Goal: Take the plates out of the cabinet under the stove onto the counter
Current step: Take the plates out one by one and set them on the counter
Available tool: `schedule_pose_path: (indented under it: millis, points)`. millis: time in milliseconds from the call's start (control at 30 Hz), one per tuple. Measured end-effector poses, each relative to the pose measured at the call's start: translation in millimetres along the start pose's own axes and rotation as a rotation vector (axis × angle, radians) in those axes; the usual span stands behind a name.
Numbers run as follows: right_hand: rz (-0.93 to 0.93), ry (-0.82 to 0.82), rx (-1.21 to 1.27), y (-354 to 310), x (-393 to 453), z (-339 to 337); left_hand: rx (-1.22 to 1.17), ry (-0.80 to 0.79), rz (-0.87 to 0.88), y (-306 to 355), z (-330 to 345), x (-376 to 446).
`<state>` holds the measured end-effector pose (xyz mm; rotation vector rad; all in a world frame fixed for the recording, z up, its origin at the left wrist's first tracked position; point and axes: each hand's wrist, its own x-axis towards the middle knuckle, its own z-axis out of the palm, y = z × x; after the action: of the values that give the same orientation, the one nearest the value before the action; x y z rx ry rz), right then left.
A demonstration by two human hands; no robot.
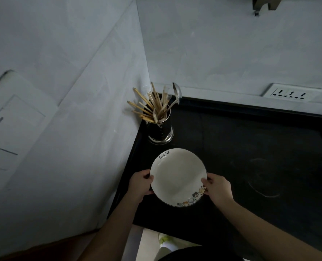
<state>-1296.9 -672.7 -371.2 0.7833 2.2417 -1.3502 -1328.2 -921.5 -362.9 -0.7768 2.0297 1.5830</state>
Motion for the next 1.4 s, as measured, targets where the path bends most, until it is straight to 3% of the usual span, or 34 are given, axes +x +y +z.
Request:
schedule_pose_path:
  millis: [333, 433, 600, 667, 800, 900, 1100, 1267, 1400]
  points:
    - [-0.076, 0.007, -0.221, -4, -3, 0, 0.201, 0.062, 0.095, -4, 4, -2]
    - [-0.097, 0.04, -0.259, -3, -8, -3, 0.403, 0.139, 0.15, -7, 8, -9]
    - [-0.043, 0.066, -0.242, -1, -28, -27, 0.457, 0.305, 0.204, -14, 10, -34]
    - [-0.107, 0.061, -0.296, 4, -37, -41, 0.495, 0.301, 0.274, -23, 11, -50]
    - [-0.268, -0.03, -0.511, 14, -57, -63, 0.741, 0.139, 0.388, -50, 20, -82]
    - [-0.399, -0.044, -0.645, 18, -70, -65, 0.935, 0.176, 0.537, -67, 21, -99]
    - [-0.685, 0.009, -0.91, 21, -90, -49, 1.152, 0.32, 0.653, -63, 22, -146]
    - [-0.78, 0.048, -0.936, 7, -111, -33, 1.189, 0.323, 0.664, -49, 14, -178]
    - [-0.804, 0.072, -0.963, -10, -123, -20, 1.233, 0.355, 0.776, -22, -7, -186]
